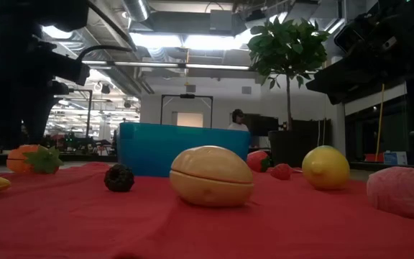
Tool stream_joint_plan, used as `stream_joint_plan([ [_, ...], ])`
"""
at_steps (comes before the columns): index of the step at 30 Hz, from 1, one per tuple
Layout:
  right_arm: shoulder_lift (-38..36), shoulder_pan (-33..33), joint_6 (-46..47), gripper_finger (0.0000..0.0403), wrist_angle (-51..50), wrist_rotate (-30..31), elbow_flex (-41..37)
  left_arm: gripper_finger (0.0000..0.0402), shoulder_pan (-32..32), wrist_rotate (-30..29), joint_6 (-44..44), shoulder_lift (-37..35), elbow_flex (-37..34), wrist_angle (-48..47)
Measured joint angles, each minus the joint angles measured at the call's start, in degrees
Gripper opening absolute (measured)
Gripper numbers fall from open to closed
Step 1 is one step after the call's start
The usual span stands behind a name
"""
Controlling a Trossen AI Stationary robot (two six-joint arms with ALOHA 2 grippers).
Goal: Pick and placing Produce into tupperware
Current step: Put the pumpkin into the blue bin
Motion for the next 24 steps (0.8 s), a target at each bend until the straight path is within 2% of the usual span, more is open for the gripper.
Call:
stream_joint_plan([
  [6,0.0,0.0,0.07,0.0149,0.0,-0.11,0.0,0.0258,0.09,-2.32,-0.03,0.61,-0.02,1.22],
  [13,0.0,0.01,0.22,0.0149,0.0,-0.13,0.0,0.0256,1.98,-2.45,-0.44,0.58,-0.16,1.36],
  [24,0.0,0.02,0.28,0.0149,0.0,-0.11,0.0,0.0254,5.48,2.71,-0.15,0.47,-8.09,8.39],
])
